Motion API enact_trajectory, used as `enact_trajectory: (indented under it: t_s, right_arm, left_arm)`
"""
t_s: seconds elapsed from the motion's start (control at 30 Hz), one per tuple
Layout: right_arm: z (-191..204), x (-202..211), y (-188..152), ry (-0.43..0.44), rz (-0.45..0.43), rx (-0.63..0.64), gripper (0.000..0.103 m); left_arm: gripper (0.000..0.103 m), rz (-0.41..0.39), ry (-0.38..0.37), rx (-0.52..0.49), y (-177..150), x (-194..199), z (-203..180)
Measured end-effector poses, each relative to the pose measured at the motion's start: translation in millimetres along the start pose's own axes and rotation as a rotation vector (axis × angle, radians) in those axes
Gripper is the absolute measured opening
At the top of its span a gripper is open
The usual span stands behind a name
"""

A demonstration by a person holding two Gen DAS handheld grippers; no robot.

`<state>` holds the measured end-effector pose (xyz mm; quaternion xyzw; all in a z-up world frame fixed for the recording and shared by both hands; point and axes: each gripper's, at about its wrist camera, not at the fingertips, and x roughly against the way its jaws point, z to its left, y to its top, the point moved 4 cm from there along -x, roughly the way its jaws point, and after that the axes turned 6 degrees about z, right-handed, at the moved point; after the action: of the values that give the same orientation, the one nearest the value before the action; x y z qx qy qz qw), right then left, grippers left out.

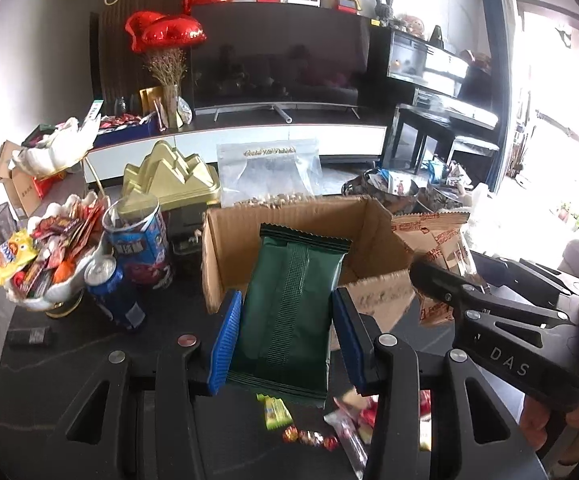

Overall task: Organize snacks
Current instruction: 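Carry both snacks into the cardboard box and open both tools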

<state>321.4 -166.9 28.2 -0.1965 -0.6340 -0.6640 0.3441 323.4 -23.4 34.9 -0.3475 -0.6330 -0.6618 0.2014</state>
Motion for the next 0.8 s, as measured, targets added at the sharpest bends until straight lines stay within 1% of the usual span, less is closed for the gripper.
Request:
enact_trajectory:
  t_s: [0.23, 0.57, 0.6, 0.63, 0.67, 0.7, 0.73, 0.8]
  right_arm:
    - [-11, -30, 28, 0.000, 0.020, -0.001, 0.047]
    - [-19, -73, 46, 0.003, 0.050, 0.011, 0.048]
    - [-20, -77, 48, 0.002, 0.048, 0.014, 0.048]
    - [-21, -79, 50, 0.002, 0.048, 0.017, 0.051]
    - [-22, -80, 50, -0.004, 0.048, 0.019, 0.056]
    - [-24, -80, 51, -0.016, 0.042, 0.016, 0.062]
    - [-26, -79, 51, -0.025, 0.038, 0.013, 0.064]
    - [-28, -77, 48, -0.033, 0.041, 0.014, 0.064]
  left_arm:
    - [0.045, 0.022, -0.002, 0.001, 25, -31, 6]
    - [0.046, 0.076, 0.004, 0.019, 51, -80, 16]
    - [0.050, 0.077, 0.010, 0.023, 53, -83, 17]
    - [0.053, 0.071, 0.023, 0.025, 54, -84, 18]
    - [0.061, 0.063, 0.035, 0.025, 55, -83, 18]
    - [0.064, 0.055, 0.048, 0.020, 54, -82, 19]
    - [0.064, 0.051, 0.061, 0.018, 53, -79, 19]
    - [0.067, 0.045, 0.080, 0.019, 50, -74, 18]
